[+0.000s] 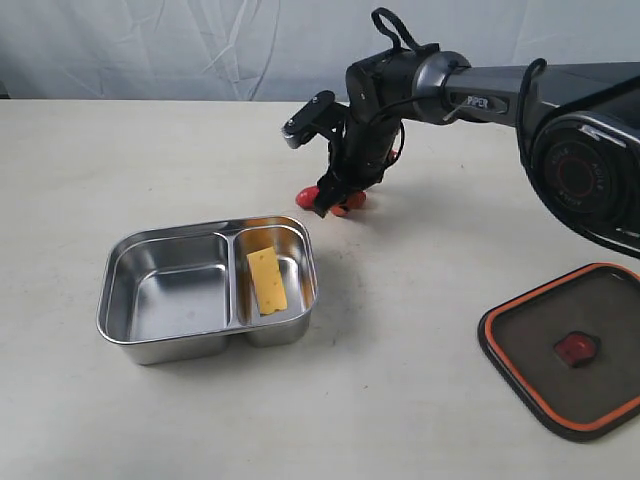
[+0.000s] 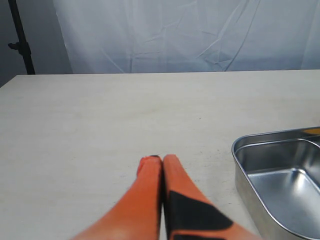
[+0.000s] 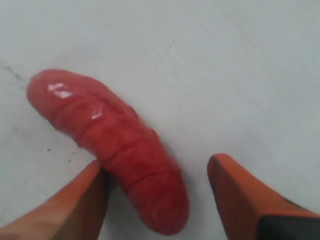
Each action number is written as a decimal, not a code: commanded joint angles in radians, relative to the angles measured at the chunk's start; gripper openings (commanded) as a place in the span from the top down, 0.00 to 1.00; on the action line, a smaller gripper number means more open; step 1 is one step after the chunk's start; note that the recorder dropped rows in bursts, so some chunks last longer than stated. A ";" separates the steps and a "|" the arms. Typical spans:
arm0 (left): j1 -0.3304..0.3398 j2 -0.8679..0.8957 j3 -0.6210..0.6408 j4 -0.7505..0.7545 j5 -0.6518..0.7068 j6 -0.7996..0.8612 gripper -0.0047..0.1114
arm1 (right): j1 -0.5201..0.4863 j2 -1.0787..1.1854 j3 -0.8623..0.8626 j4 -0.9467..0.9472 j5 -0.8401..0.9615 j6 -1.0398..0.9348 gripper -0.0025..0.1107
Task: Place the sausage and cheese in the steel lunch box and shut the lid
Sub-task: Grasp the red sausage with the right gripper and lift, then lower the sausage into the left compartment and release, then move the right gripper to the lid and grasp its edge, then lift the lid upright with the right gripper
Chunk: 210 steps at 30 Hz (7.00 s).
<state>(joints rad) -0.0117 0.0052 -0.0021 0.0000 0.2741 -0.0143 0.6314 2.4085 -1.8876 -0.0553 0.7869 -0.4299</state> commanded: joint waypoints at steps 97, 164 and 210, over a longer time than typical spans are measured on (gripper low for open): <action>0.000 -0.005 0.002 0.000 -0.013 -0.002 0.96 | 0.027 -0.737 1.045 -0.190 -0.039 0.898 0.53; 0.000 -0.005 0.002 0.000 -0.013 -0.002 0.96 | 0.032 -0.624 1.045 -0.086 -0.102 0.889 0.98; 0.000 -0.005 0.002 -0.949 -0.124 -0.192 0.96 | 0.068 -1.499 1.045 0.465 0.059 0.510 0.98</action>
<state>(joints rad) -0.0117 0.0052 -0.0021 -0.8482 0.0386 -0.2002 0.6990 0.9181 -0.8425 0.3102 0.8699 0.1451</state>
